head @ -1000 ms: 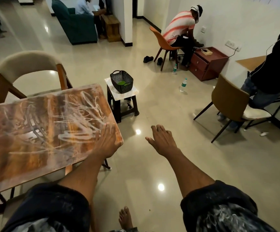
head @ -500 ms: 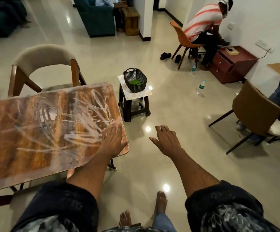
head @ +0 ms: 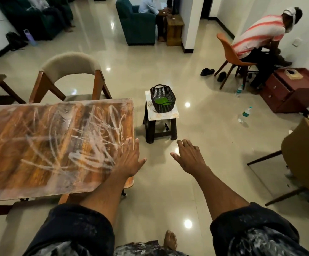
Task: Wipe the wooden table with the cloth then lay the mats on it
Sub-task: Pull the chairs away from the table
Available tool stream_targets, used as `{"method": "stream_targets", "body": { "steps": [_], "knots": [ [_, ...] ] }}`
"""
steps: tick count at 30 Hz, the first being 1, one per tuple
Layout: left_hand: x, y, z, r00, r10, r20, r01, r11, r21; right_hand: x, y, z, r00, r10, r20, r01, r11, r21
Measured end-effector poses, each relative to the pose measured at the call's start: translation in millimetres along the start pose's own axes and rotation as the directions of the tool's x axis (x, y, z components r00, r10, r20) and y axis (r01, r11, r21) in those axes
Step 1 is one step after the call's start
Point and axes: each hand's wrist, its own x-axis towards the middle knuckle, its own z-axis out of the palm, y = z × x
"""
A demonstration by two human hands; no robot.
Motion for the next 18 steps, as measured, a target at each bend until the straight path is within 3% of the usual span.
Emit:
{"method": "stream_targets", "body": {
  "steps": [7,18],
  "knots": [
    [13,20,9,0.998,-0.059,-0.023,0.059,0.998,0.0,25,23,4,0.997,-0.07,0.013,0.07,0.997,0.014],
    [75,23,9,0.99,-0.111,0.084,0.111,0.994,0.003,86,38,23,0.994,-0.072,0.083,0.068,0.996,0.053]
  ]
}}
